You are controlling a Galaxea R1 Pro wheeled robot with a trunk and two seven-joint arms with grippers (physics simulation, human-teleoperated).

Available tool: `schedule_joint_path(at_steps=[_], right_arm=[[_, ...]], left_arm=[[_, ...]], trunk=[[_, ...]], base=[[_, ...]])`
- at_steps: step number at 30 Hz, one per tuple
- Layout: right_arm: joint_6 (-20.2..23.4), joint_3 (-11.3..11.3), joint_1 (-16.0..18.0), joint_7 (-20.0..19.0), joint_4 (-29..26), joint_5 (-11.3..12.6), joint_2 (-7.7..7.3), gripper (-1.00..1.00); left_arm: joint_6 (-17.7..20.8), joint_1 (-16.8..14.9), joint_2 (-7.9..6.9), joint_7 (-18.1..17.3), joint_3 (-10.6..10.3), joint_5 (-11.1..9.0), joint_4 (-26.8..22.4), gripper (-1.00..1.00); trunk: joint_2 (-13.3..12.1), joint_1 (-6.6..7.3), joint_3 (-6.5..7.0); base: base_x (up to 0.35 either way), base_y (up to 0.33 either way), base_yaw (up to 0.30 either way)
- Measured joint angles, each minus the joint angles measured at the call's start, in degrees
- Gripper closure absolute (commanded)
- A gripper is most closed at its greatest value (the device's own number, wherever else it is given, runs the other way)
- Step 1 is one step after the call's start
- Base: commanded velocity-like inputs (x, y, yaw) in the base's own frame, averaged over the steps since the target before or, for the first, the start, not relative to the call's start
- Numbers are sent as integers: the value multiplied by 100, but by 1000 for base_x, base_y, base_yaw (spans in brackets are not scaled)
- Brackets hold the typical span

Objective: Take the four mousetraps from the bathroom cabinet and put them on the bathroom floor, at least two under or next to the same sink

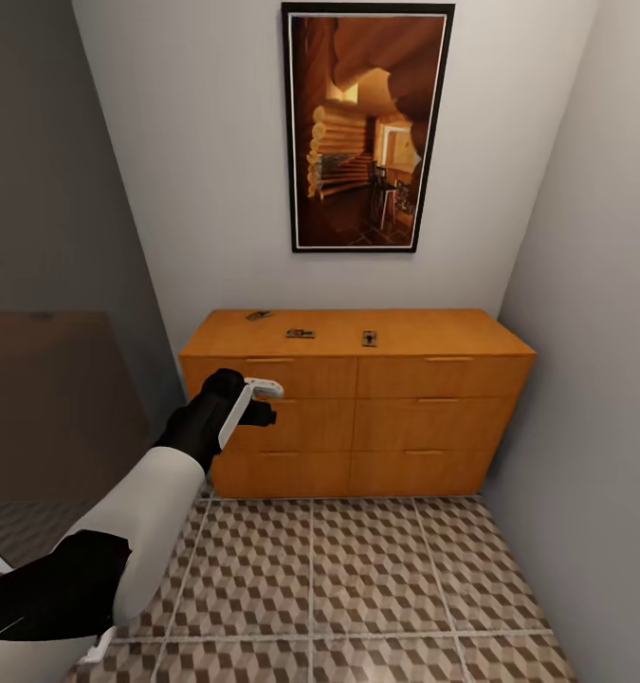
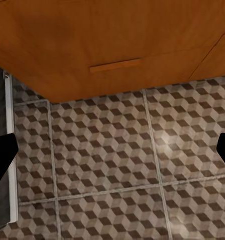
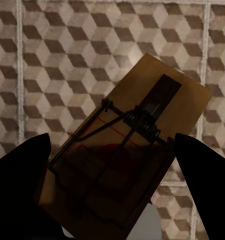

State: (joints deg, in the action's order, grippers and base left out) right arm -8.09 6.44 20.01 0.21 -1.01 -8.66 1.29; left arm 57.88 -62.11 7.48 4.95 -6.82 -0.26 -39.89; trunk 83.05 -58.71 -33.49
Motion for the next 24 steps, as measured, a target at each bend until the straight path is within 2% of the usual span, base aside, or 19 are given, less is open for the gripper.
schedule_joint_path(at_steps=[9, 18, 22, 24], right_arm=[[-8, 1, 0, 0, 0, 0, -5, 100], [-15, 0, 0, 1, 0, 0, -7, 100], [-17, 0, 0, -1, 0, 0, -7, 100], [-18, 0, 0, -2, 0, 0, -3, 100]], left_arm=[[3, -2, 5, -1, 3, 6, -151, -100], [60, -4, 20, -5, 26, -8, -1678, -100], [61, -7, 68, -5, 37, -15, -1623, -100], [61, -14, 98, -1, 41, -19, -1252, -100]], trunk=[[0, -2, 0], [0, -2, 0], [0, -3, 0], [-1, -3, 0]], base=[[42, 12, 0], [1, 0, 0], [0, 0, 0], [0, 0, 0]])
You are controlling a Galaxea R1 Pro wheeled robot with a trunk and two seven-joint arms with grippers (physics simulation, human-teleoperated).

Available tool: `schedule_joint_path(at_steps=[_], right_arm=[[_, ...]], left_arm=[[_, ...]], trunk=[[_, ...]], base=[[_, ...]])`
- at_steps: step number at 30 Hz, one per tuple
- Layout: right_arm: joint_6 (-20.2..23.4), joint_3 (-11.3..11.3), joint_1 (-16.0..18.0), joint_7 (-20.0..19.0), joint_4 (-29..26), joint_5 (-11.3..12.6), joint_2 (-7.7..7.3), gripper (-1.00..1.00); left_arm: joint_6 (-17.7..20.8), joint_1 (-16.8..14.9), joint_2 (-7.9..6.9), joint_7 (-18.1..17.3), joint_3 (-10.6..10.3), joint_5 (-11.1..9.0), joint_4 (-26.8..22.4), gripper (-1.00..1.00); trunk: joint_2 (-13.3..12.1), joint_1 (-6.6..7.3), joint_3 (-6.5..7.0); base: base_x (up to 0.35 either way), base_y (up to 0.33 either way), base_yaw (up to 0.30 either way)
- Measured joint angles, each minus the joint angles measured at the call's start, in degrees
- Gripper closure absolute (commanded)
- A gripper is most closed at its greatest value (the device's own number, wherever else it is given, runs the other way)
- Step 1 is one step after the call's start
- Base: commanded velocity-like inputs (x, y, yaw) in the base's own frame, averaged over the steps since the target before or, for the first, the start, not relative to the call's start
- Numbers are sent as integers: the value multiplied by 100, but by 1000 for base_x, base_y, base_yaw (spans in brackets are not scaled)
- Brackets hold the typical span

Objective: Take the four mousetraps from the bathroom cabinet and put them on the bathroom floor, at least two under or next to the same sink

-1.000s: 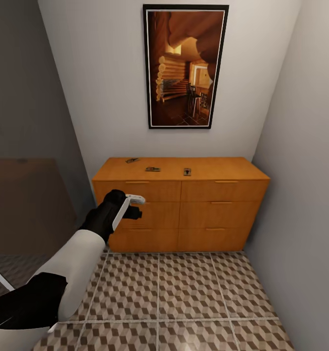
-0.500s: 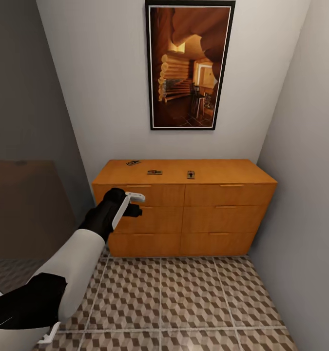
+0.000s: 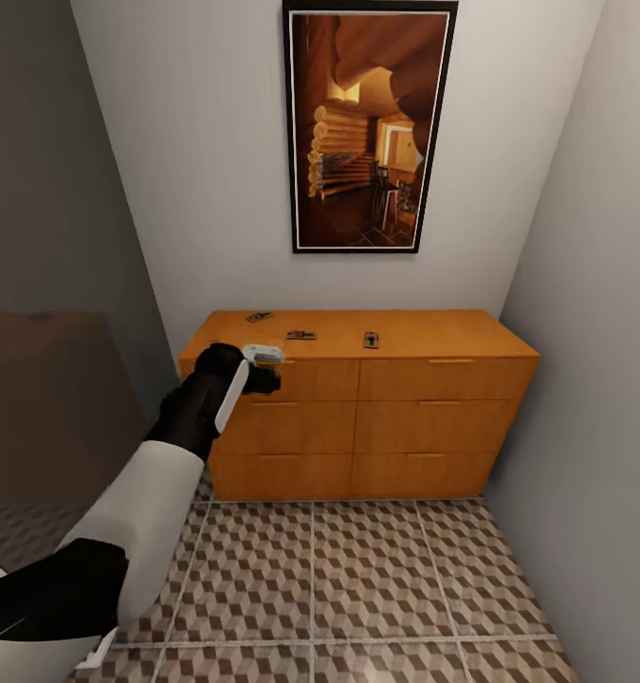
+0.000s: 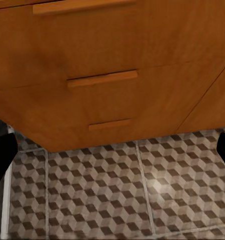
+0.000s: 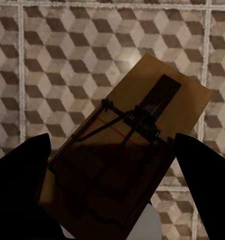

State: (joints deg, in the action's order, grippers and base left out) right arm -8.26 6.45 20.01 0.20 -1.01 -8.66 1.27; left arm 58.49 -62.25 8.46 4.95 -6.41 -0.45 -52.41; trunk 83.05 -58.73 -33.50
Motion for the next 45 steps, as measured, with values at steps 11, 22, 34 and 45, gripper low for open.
schedule_joint_path(at_steps=[11, 22, 34, 45], right_arm=[[-20, 0, 0, -1, 0, 0, 5, 100], [-21, 0, 0, -4, -3, 0, 7, 100], [-26, 0, 0, -4, -8, 0, 5, 100], [-175, 0, 0, -1, -6, -5, 0, 100]], left_arm=[[7, -1323, 22, 18, 95, -6, 2097, -100], [26, -2983, 18, 27, 132, -12, 3496, -100], [43, -4303, 16, 29, 148, -19, 4379, -100], [44, -4631, -35, -7, 376, -20, 5141, -100]], trunk=[[1, 1, 2], [1, 1, 1], [1, 0, 1], [0, 0, 0]], base=[[0, 0, 0], [0, 0, 0], [0, 0, 0], [0, 0, 0]])
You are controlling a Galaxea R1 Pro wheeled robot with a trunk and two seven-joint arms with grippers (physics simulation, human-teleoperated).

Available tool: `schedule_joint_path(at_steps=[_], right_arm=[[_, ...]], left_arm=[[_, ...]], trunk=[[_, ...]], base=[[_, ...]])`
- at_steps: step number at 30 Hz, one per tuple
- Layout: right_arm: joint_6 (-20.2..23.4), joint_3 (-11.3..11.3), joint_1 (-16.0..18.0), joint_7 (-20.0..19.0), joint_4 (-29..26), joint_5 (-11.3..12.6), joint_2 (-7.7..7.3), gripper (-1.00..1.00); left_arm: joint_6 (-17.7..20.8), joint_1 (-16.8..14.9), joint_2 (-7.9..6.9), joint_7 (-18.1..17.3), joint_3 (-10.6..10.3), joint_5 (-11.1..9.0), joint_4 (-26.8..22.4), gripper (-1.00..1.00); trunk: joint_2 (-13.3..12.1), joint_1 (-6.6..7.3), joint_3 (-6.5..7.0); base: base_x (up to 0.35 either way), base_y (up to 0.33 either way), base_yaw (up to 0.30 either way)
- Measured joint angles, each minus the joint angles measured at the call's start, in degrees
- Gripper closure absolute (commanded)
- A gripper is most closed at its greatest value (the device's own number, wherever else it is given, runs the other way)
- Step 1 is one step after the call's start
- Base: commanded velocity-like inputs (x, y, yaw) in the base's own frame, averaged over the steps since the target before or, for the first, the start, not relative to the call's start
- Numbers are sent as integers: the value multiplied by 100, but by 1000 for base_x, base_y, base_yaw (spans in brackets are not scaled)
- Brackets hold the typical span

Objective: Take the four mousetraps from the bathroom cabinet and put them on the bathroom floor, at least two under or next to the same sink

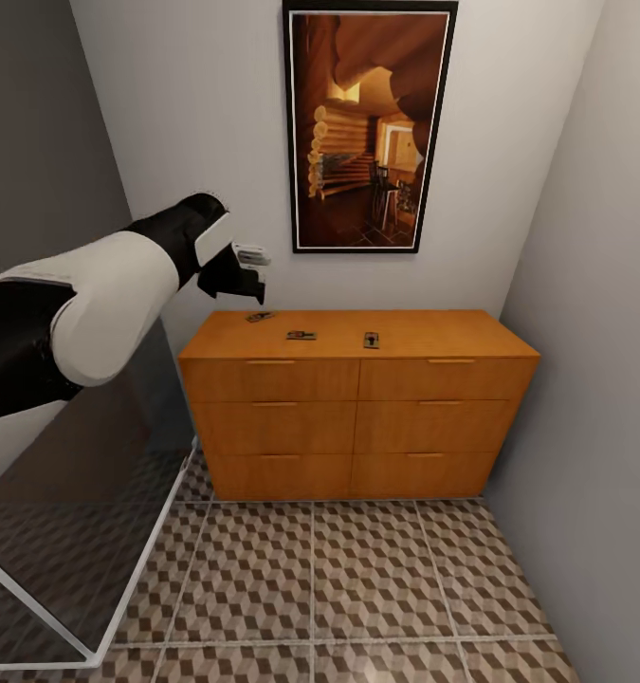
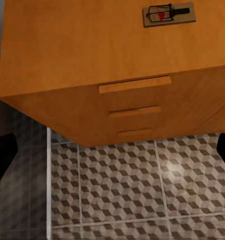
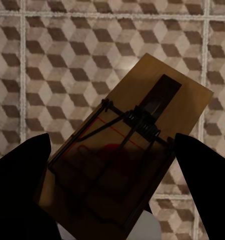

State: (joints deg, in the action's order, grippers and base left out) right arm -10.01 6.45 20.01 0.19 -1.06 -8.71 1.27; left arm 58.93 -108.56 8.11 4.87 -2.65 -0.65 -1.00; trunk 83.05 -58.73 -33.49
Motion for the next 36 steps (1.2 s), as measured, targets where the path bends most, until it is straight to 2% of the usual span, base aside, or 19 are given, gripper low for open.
schedule_joint_path(at_steps=[5, 14, 20, 36], right_arm=[[-16, 0, 0, -2, 0, -2, -4, 100], [-18, 0, 0, -3, 1, 2, -4, 100], [-18, 0, 0, -3, 4, 4, -4, 100], [-19, -1, 0, -5, 6, 5, -13, 100]], left_arm=[[-3, -10, -63, -5, 39, 9, 83, -100], [-10, -12, -335, -5, 41, 9, 101, -100], [-10, -19, -365, -8, 44, 5, 111, -100], [-28, -25, -356, -25, 15, 12, 187, -100]], trunk=[[0, 0, 0], [0, 2, 0], [0, 3, 0], [0, 4, 0]], base=[[0, 0, 0], [146, 99, 0], [247, 135, 0], [316, 7, 0]])
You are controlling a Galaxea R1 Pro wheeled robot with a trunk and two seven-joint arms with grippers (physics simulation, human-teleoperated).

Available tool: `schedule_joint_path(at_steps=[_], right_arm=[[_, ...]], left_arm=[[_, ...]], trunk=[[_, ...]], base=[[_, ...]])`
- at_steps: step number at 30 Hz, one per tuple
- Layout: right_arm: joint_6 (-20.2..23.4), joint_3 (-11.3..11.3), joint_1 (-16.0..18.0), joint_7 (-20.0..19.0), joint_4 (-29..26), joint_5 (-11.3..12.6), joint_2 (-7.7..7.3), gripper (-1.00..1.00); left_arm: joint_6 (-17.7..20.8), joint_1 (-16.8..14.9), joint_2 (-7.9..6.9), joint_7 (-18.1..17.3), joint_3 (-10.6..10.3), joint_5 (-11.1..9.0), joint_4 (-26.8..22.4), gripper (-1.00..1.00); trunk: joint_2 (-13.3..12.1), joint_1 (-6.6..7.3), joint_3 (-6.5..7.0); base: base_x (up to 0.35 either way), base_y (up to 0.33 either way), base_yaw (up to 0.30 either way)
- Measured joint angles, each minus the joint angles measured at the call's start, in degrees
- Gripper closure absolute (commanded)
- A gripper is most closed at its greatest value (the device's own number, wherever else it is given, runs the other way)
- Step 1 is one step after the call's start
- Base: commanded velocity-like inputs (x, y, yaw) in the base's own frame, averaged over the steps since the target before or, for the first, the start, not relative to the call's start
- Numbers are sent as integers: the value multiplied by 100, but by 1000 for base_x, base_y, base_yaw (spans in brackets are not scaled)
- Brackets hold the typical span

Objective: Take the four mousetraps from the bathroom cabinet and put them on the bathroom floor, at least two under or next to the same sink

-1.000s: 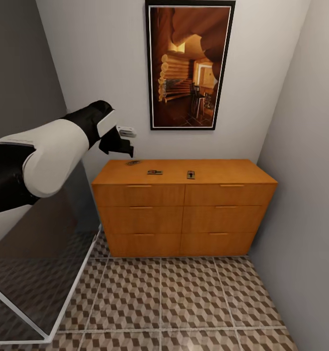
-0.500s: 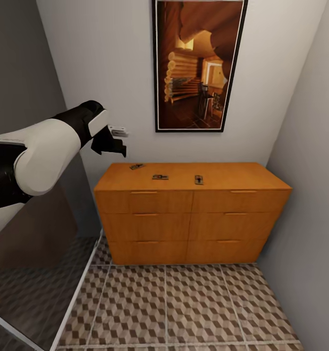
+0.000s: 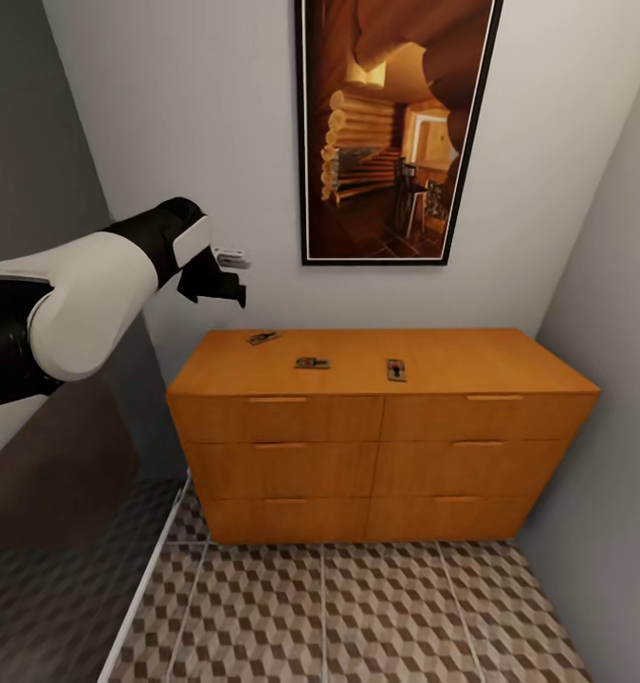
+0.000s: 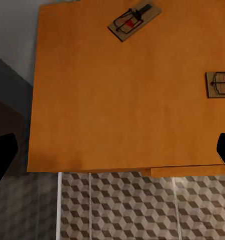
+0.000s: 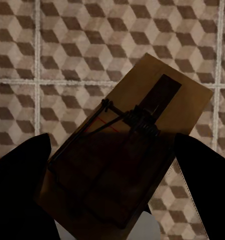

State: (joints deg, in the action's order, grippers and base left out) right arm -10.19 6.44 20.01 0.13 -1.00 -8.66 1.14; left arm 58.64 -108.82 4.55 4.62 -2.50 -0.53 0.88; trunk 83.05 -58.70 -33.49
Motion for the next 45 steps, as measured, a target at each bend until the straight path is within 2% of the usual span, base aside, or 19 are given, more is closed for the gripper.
schedule_joint_path(at_steps=[10, 26, 45], right_arm=[[6, -6, 0, -1, 7, -2, -15, 100], [9, 1, 0, -1, 9, -9, -22, 100], [9, -7, 0, -2, 9, -9, -18, 100]], left_arm=[[-15, 46, 9, -9, -9, 0, 54, -100], [-82, 426, 0, -10, -17, 8, 112, -100], [-77, 457, -9, -18, -17, 8, 115, -100]], trunk=[[0, -2, 0], [0, -4, 0], [0, -2, 0]], base=[[259, 0, 0], [18, 0, 0], [101, 0, 0]])
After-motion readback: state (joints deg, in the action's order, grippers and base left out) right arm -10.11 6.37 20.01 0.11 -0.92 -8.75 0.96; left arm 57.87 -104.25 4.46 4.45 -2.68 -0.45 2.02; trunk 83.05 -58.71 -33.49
